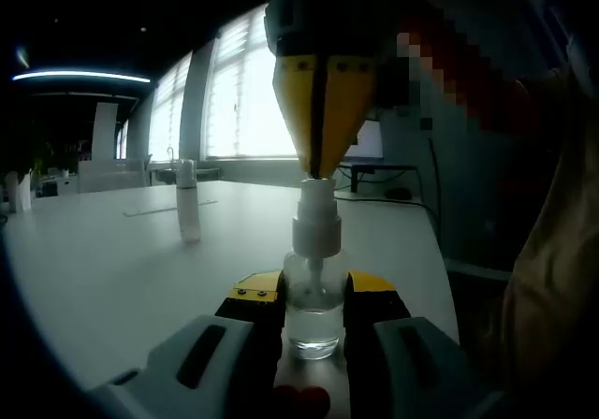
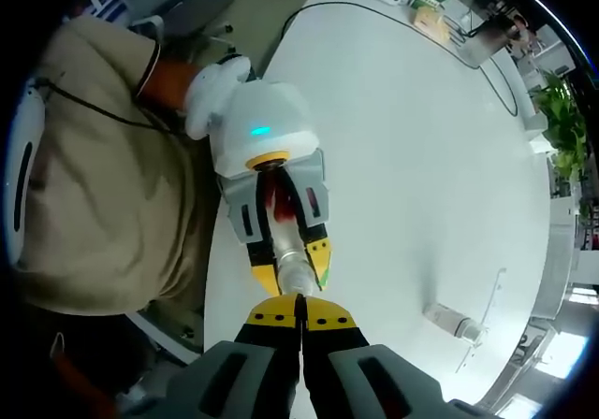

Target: Clamp pump bottle remove cover press pump head put on cover

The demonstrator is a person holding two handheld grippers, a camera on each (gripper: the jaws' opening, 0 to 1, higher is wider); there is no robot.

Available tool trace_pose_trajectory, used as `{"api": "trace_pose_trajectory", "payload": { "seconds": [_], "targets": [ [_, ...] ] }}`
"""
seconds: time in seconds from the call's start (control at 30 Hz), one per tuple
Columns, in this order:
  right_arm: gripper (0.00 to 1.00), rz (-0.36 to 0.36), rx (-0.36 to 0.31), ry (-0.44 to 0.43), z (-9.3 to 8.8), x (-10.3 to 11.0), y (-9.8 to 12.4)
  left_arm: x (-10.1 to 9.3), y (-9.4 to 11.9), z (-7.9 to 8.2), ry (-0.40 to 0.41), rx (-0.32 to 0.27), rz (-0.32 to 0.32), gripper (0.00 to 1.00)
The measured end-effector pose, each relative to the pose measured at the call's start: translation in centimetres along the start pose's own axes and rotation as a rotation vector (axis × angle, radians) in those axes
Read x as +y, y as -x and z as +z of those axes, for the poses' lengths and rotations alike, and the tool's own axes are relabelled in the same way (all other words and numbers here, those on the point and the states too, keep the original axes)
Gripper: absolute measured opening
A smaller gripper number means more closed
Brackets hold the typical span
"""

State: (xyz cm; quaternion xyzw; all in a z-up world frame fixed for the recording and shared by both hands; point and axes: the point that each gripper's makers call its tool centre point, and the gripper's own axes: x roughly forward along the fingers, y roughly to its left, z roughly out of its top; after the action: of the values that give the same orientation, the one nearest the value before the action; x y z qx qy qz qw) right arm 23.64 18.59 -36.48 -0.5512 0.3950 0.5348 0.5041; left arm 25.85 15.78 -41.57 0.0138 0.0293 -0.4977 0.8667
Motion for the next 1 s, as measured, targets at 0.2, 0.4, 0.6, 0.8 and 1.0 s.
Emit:
{"api": "trace_pose_trajectory", "payload": {
  "seconds": [0.2,0.4,0.6,0.8,1.0],
  "targets": [
    [0.00,0.007,-0.014,-0.003,-0.11,0.11,-0.12,-0.04,-0.02,0.01,-0.001,0.000,0.000,0.15],
    [0.00,0.021,-0.054,-0.029,-0.18,0.14,-0.11,0.05,-0.01,-0.01,0.000,0.000,-0.001,0.15],
    [0.00,0.012,-0.038,-0.015,-0.04,0.16,-0.17,0.02,-0.02,-0.01,0.001,0.000,-0.001,0.15],
    [0.00,-0.001,-0.034,0.002,0.00,0.08,0.47,-0.03,-0.01,0.02,0.002,0.000,0.002,0.15],
    [0.00,-0.013,-0.037,0.016,0.05,0.06,0.49,-0.04,0.01,0.00,0.001,0.000,0.002,0.15]
  ]
}}
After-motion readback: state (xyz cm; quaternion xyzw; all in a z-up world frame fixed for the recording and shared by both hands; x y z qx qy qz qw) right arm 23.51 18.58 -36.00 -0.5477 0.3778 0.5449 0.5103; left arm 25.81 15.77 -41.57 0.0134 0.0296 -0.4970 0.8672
